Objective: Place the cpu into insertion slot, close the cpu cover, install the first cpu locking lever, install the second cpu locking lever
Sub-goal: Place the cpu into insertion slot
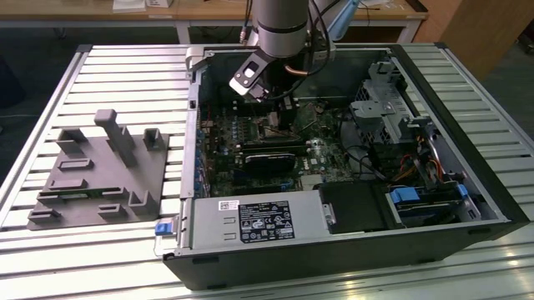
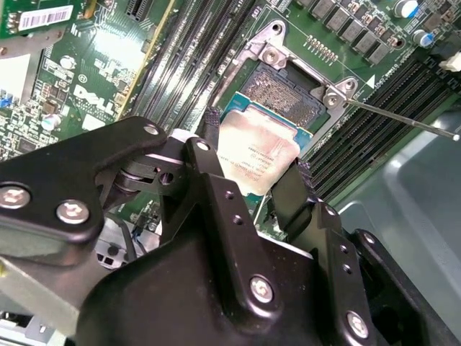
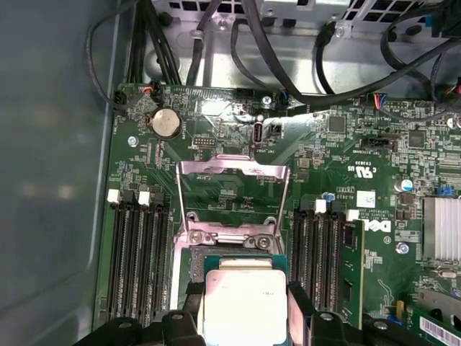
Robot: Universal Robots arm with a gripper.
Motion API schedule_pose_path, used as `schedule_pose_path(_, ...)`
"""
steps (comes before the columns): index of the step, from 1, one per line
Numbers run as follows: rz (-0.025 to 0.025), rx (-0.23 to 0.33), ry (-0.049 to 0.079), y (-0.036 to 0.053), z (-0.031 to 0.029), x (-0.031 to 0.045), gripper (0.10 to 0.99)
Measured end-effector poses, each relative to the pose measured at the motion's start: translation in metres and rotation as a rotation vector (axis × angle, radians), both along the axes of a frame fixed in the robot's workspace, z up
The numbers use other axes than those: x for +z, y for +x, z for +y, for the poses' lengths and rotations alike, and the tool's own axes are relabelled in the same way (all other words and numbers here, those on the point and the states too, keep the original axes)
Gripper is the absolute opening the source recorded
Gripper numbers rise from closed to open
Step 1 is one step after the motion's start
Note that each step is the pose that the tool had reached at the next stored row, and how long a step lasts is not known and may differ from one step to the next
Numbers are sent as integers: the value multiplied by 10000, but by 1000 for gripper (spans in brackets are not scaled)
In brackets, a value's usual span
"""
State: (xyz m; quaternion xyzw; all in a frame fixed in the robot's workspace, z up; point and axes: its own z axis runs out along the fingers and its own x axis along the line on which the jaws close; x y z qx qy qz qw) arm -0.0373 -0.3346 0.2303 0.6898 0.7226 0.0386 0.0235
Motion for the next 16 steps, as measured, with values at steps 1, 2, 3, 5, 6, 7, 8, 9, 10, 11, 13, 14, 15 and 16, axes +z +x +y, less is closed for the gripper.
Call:
schedule_pose_path(1,1,1,-1,0,1,-6,541)
schedule_pose_path(2,1,0,-3,0,2,-11,541)
schedule_pose_path(3,2,0,-7,0,4,-18,541)
schedule_pose_path(5,2,-4,-25,-3,5,-34,541)
schedule_pose_path(6,3,-5,-37,-5,5,-42,541)
schedule_pose_path(7,3,-10,-45,-7,6,-52,541)
schedule_pose_path(8,4,-18,-51,-9,6,-62,541)
schedule_pose_path(9,4,-22,-54,-10,9,-70,541)
schedule_pose_path(10,5,-25,-56,-12,13,-77,541)
schedule_pose_path(11,7,-25,-58,-13,17,-84,541)
schedule_pose_path(13,7,-27,-56,-16,26,-98,541)
schedule_pose_path(14,8,-27,-56,-18,31,-104,541)
schedule_pose_path(15,9,-27,-56,-20,37,-109,541)
schedule_pose_path(16,9,-27,-56,-22,45,-116,541)
